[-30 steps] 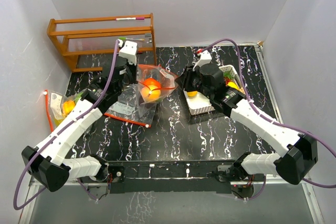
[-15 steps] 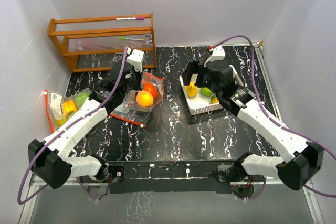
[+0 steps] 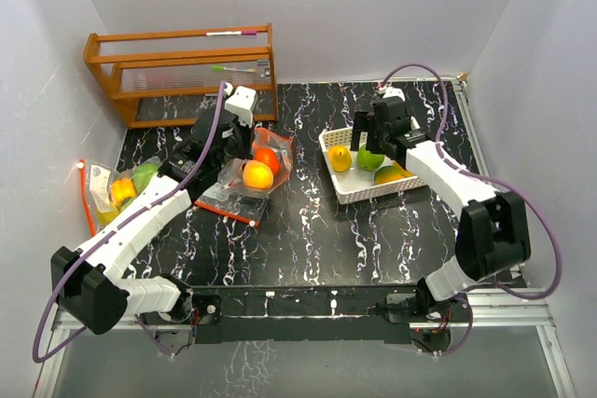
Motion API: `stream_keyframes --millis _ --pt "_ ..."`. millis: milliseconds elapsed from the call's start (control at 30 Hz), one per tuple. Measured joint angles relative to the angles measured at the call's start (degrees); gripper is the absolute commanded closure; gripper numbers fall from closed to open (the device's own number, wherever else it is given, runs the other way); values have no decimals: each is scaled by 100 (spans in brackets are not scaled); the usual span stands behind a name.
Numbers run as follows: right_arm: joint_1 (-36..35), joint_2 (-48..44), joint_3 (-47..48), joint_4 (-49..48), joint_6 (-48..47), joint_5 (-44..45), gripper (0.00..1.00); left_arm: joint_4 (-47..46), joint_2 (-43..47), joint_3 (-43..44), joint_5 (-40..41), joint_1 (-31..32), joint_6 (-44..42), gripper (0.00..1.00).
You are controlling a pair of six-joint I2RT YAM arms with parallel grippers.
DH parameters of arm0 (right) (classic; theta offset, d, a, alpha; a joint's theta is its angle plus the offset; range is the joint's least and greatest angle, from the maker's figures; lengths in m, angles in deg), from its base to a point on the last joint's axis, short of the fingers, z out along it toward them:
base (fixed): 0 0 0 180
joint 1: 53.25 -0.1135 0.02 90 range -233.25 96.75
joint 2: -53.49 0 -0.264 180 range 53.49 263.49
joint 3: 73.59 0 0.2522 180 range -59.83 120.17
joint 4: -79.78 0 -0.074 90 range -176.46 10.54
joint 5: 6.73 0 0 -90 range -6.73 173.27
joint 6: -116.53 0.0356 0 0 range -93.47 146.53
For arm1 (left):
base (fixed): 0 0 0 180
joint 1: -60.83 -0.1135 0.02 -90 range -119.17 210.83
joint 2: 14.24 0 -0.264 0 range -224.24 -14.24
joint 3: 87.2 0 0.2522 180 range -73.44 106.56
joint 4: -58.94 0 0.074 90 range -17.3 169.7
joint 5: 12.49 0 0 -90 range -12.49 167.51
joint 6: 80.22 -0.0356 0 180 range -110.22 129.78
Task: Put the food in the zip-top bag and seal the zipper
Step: Pick up the fake fruit from the bin.
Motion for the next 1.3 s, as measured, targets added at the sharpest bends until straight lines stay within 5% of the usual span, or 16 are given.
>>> stream_keyframes --millis 1067,1300 --pt "160 1923 114 -741 -616 219 1 -39 -68 -76 -195 -63 0 100" --pt "160 2083 114 -772 -673 199 27 -39 -68 -76 -205 -96 0 100"
